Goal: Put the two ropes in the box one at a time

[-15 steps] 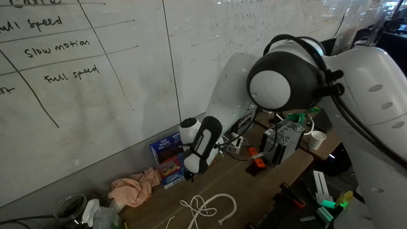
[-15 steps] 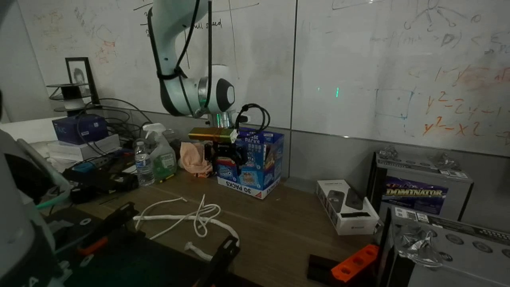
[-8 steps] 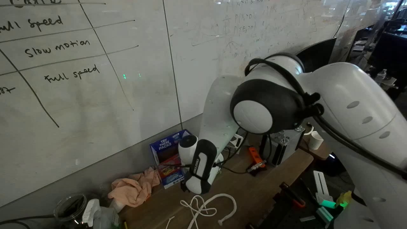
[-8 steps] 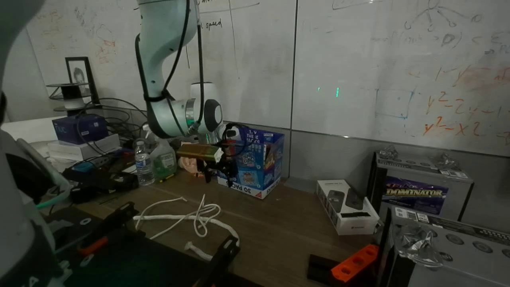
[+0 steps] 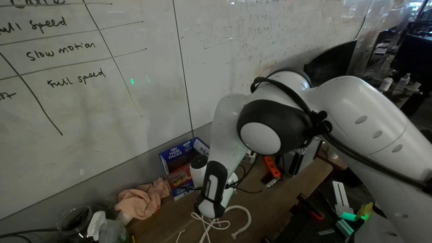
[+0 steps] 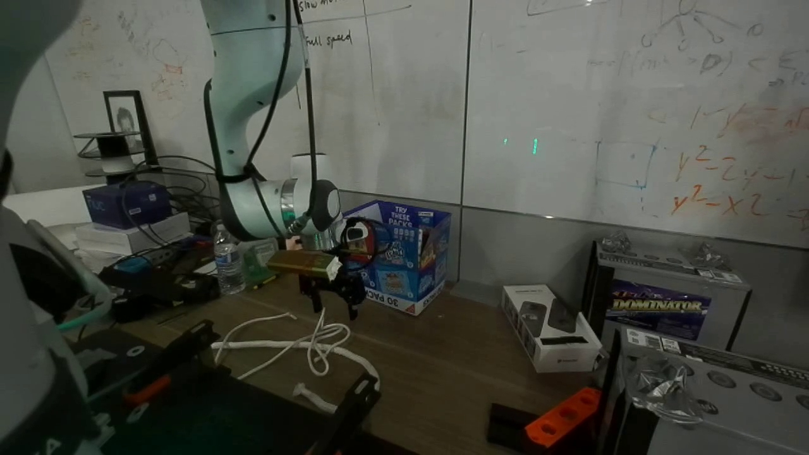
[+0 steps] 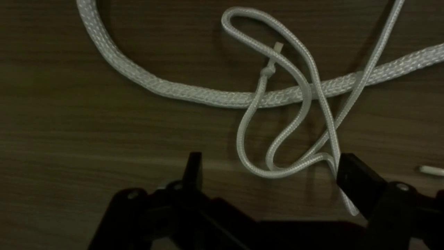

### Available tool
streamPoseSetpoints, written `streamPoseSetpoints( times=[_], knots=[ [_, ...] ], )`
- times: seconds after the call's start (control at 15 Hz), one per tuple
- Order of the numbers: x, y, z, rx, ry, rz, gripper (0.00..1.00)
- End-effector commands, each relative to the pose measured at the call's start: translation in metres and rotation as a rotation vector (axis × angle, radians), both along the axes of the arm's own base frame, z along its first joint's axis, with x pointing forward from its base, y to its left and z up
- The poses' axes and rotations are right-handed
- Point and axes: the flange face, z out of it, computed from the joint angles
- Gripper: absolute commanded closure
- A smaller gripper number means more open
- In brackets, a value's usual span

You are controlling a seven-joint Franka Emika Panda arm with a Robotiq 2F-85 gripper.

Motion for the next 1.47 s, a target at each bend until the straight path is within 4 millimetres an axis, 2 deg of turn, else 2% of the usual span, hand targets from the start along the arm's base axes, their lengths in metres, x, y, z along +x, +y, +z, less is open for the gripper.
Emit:
streamPoseSetpoints(
  times=[0.0,0.33,0.73,1.4],
  knots=[
    [0.003,-0.004,-0.012,0.022,0.007,0.017,0.00],
    [0.004,-0.008,-0.030,0.029,0.042,0.031,0.00],
    [0.008,-0.001,-0.044,0.028,0.063,0.052,0.00],
    [0.015,-0.002,-0.058,0.023,0.084,0.048,0.00]
  ],
)
